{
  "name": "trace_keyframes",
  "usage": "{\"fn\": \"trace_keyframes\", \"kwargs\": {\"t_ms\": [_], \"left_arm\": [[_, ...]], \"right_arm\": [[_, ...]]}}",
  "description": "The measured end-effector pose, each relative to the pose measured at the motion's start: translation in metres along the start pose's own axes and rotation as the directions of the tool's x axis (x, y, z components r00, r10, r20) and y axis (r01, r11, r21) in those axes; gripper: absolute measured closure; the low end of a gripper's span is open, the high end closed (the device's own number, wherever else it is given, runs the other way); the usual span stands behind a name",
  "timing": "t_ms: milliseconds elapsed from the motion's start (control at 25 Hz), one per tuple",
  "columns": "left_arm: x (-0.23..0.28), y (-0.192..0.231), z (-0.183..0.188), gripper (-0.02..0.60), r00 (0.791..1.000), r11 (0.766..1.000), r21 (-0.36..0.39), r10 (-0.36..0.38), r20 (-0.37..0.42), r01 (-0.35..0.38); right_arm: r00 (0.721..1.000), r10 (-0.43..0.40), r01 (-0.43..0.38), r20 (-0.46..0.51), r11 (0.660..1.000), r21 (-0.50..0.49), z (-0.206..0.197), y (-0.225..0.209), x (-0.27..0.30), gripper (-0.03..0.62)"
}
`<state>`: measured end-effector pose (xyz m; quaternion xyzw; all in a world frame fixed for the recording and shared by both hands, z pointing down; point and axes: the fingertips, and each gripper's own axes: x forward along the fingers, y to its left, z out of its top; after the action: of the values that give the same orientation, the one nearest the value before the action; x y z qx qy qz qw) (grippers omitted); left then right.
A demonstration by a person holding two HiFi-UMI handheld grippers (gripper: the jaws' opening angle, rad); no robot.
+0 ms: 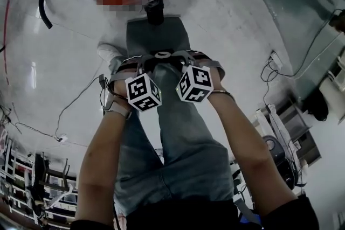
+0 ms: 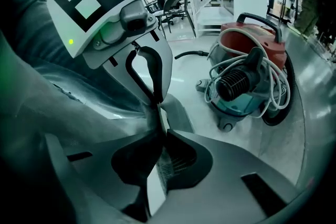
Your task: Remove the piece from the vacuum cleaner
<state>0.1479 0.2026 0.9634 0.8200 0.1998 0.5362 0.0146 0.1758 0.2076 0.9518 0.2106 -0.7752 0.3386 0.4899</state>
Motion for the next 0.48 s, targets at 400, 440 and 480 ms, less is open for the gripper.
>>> {"fn": "trace_keyframes", "kwargs": {"t_ms": [400,440,480], "left_arm": [[-0.076,0.007,-0.004,0.540,0.998,0.998,-0.005,0.059,0.037,-0.059],[-0.088,0.006,-0.006,0.540,0.997,0.998,-0.009,0.061,0.041,-0.061],[-0.099,0.006,-0.007,0.540,0.997,0.998,-0.011,0.066,0.047,-0.065]], "right_arm": [[0.995,-0.095,0.094,0.040,0.995,0.016,0.060,0.017,-0.047,0.542],[0.994,-0.099,0.098,0.042,0.995,0.017,0.069,0.022,-0.054,0.542],[0.993,-0.105,0.105,0.044,0.994,0.016,0.078,0.025,-0.060,0.542]]}}
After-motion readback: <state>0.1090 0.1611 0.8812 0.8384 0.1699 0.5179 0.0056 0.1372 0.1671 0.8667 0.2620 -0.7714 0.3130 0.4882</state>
